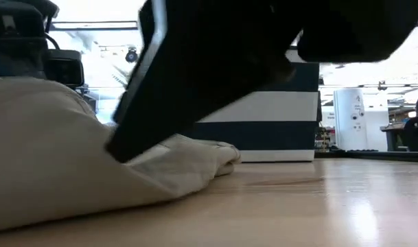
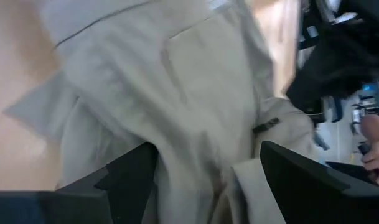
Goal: Sort clothes
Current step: Put the gray long pants into the laundry bin
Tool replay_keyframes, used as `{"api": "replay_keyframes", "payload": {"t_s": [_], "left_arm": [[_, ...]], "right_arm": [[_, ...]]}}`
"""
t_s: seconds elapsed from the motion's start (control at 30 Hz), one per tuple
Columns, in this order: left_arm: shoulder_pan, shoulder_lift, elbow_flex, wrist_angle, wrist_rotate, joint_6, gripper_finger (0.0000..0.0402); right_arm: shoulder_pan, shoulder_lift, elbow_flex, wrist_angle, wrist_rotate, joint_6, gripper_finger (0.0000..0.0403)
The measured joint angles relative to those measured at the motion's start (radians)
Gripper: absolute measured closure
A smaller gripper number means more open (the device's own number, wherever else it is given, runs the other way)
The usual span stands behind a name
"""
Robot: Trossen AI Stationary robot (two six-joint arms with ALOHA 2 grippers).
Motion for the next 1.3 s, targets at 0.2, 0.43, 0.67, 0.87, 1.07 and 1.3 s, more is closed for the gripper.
{"api": "replay_keyframes", "payload": {"t_s": [0.2,0.43,0.67,0.87,1.07,1.3], "left_arm": [[0.000,0.139,0.000,0.090,-0.001,0.005,0.0150],[0.000,0.302,0.000,0.238,-0.007,0.015,0.0227],[-0.002,0.387,0.015,0.313,-0.053,0.079,0.0383],[-0.023,0.361,0.088,0.361,-0.055,0.146,0.0399],[-0.043,0.288,0.235,0.217,-0.075,0.252,0.0401],[-0.056,0.202,0.511,-0.183,-0.202,0.441,0.0401]], "right_arm": [[0.000,0.057,0.063,0.004,-0.017,0.035,0.0147],[-0.006,0.095,0.085,0.000,-0.012,0.068,0.0184],[-0.012,0.089,0.086,-0.002,0.077,0.037,0.0363],[-0.018,0.075,0.086,-0.055,0.088,0.045,0.0394],[-0.013,0.009,0.086,-0.159,0.207,0.070,0.0402],[-0.003,-0.098,0.086,-0.272,0.357,0.077,0.0402]]}}
